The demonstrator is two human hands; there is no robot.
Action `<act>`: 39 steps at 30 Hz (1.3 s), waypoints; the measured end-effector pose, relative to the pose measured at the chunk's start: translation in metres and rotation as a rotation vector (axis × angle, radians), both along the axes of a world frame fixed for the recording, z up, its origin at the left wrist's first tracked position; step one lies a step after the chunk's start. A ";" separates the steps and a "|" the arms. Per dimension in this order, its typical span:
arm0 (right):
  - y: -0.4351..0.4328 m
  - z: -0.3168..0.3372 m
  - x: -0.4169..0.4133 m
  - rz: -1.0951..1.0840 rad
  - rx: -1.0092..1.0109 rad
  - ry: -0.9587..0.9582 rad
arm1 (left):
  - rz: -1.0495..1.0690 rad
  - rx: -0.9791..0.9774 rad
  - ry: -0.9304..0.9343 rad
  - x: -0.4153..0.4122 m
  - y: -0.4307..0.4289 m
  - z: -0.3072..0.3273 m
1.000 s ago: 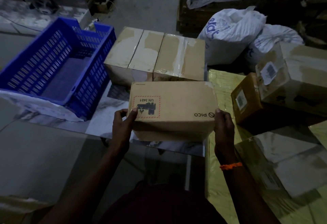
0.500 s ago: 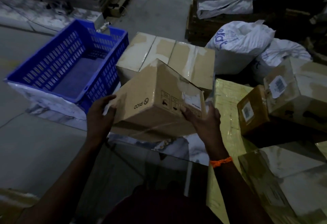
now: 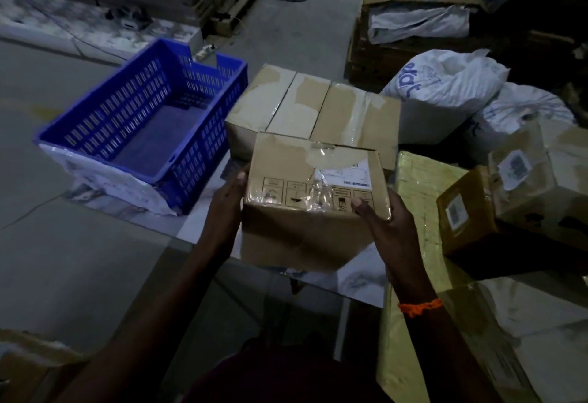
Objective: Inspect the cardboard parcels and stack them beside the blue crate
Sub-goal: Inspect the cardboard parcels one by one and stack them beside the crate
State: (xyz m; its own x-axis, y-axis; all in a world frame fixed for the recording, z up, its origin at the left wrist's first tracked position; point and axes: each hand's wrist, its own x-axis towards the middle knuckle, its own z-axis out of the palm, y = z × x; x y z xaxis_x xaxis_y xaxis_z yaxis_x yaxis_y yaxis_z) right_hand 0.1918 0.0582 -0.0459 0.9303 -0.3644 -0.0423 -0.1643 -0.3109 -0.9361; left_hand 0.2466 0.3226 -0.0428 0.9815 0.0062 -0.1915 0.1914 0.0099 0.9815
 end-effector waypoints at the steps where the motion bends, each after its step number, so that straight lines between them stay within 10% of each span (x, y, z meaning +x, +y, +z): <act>1: -0.002 0.001 0.000 0.000 -0.032 -0.004 | -0.015 0.021 0.005 -0.002 -0.003 -0.002; 8: -0.005 -0.004 -0.003 -0.011 -0.309 -0.041 | 0.036 0.173 -0.081 -0.007 -0.013 -0.010; 13: 0.013 0.004 0.016 0.113 -0.783 -0.129 | -0.165 0.753 -0.629 0.008 -0.029 0.015; 18: 0.022 0.002 0.030 0.180 -1.025 -0.008 | -0.507 1.190 -0.631 0.018 -0.054 0.000; 28: 0.020 -0.004 0.029 0.201 -1.058 0.017 | -0.507 1.243 -0.644 0.015 -0.051 -0.005; 39: -0.006 -0.018 -0.020 0.377 -1.040 -0.372 | -0.524 1.100 -0.789 -0.030 -0.016 -0.009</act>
State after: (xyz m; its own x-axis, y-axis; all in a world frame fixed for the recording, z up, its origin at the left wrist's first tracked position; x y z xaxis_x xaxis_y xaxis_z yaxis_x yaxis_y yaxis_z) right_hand 0.1713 0.0526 -0.0637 0.8790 0.2389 0.4127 0.3330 -0.9270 -0.1727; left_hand 0.2166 0.3065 -0.0518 0.7624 -0.5951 0.2542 -0.6471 -0.7029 0.2954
